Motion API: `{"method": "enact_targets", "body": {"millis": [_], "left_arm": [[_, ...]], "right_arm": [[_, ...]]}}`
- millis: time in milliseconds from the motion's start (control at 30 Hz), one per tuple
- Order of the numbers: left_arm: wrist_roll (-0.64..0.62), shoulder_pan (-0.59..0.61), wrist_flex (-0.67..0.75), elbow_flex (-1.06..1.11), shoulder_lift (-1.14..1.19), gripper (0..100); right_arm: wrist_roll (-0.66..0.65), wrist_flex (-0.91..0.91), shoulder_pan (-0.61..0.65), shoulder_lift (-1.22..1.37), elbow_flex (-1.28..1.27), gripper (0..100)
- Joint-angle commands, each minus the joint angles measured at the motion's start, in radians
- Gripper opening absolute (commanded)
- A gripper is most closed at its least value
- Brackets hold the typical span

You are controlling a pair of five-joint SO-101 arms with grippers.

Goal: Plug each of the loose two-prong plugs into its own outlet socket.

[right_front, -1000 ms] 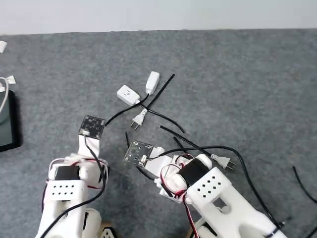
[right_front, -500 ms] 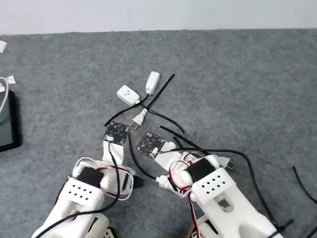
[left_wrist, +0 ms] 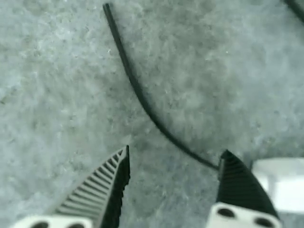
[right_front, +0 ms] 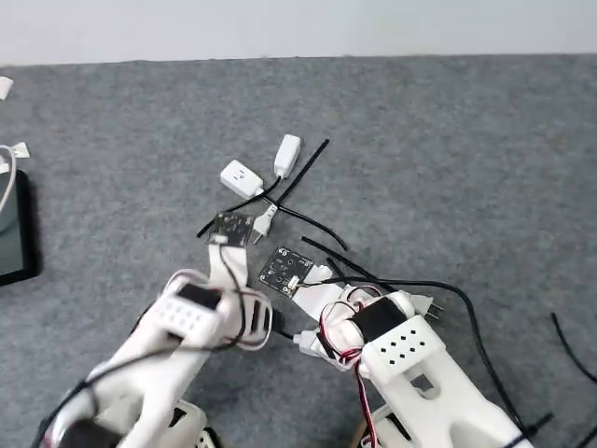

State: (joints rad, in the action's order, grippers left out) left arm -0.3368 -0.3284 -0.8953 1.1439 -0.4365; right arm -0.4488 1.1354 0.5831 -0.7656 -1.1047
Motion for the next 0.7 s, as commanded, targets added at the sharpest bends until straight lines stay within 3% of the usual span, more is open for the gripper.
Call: {"method": "enact_targets", "body": {"millis": [0, 133, 300, 500, 667], "left_arm": [[-0.049, -0.003, -0.025, -0.213, 0.244, 19], [-0.104, -0.038, -0.023, -0.3, 0.331, 11], [-0.097, -0.075, -0.006, -0.331, 0.344, 3], [0.143, -0.075, 0.008, -0.374, 0.353, 1], [0.227, 0.015, 0.011, -0.458, 0.353, 1]], "right_arm": [[0.009, -0.012, -0.018, -0.025, 0.011, 10.8], [0.012, -0.019, -0.056, -0.025, 0.014, 9.8], [0.018, -0.021, -0.194, -0.025, 0.04, 6.9], [0.02, -0.021, -0.341, -0.025, 0.038, 2.4], [0.02, -0.021, -0.375, -0.025, 0.035, 2.5]]}}
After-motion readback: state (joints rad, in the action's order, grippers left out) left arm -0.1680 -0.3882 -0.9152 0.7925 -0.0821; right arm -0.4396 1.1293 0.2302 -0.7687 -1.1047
